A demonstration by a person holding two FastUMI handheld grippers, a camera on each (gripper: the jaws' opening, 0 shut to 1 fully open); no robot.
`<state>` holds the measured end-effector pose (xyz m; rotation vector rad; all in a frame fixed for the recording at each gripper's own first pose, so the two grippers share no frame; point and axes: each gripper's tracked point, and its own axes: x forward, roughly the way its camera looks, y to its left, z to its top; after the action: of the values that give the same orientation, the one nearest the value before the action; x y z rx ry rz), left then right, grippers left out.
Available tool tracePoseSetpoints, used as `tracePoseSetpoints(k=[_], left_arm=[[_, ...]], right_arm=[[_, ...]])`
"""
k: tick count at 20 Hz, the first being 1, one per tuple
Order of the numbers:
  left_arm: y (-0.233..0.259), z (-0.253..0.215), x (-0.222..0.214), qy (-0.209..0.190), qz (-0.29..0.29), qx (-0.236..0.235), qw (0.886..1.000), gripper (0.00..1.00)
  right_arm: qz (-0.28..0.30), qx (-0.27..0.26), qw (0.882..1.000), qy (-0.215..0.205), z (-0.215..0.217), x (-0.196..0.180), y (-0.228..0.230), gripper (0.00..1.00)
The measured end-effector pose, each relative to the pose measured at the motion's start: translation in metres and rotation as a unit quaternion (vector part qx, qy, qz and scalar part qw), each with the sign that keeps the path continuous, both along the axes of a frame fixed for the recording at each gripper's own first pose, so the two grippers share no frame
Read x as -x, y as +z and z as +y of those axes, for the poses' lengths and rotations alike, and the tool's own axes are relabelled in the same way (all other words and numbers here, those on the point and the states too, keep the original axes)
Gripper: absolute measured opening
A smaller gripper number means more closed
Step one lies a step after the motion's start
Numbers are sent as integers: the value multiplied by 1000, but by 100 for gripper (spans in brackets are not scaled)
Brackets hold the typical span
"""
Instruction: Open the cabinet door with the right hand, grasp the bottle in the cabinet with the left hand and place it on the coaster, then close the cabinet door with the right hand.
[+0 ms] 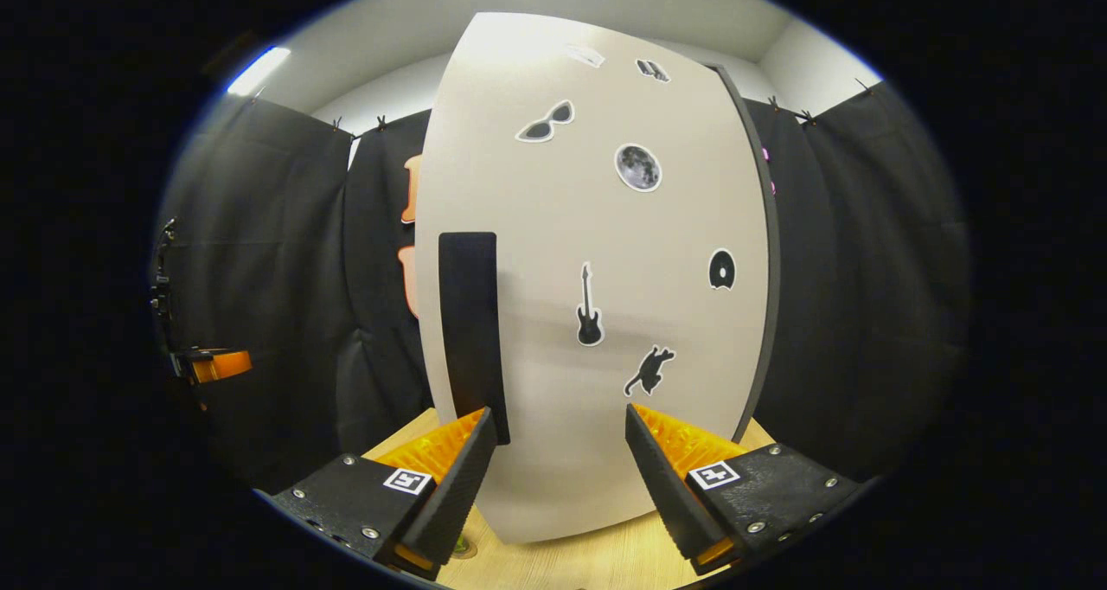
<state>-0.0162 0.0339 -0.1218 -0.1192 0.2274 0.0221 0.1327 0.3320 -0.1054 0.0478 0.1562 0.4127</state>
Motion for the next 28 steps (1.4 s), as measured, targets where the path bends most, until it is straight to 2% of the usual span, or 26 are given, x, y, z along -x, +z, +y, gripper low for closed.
tracePoseSetpoints(k=[1,4,5,8,9,10,18,21,27,28], left_arm=[[-1,4,2,4,-1,-3,1000,94],[2,13,4,13,-2,-8,1000,97],[3,16,3,15,-2,-8,1000,94],[8,21,5,18,-5,-15,1000,94],[8,22,5,18,-5,-18,1000,97],[9,23,5,19,-6,-20,1000,94],[17,32,5,27,-4,-24,999,97],[18,39,2,30,-4,-29,999,94],[22,44,-6,33,-11,-33,999,97],[24,44,-8,33,-12,-34,999,94]], right_arm=[[-1,3,1000,-1,2,-2,1,93],[1,5,1000,-2,5,-4,1,92],[2,5,1000,-3,6,-4,1,92],[2,8,1000,-7,9,-8,1,92],[2,8,1000,-10,10,-9,0,92],[2,10,1000,-12,11,-10,0,92],[3,13,1000,-26,18,-19,-1,93],[3,16,999,-32,20,-23,-1,93],[2,21,999,-38,23,-26,-2,93],[3,19,999,-38,23,-26,-3,93]])
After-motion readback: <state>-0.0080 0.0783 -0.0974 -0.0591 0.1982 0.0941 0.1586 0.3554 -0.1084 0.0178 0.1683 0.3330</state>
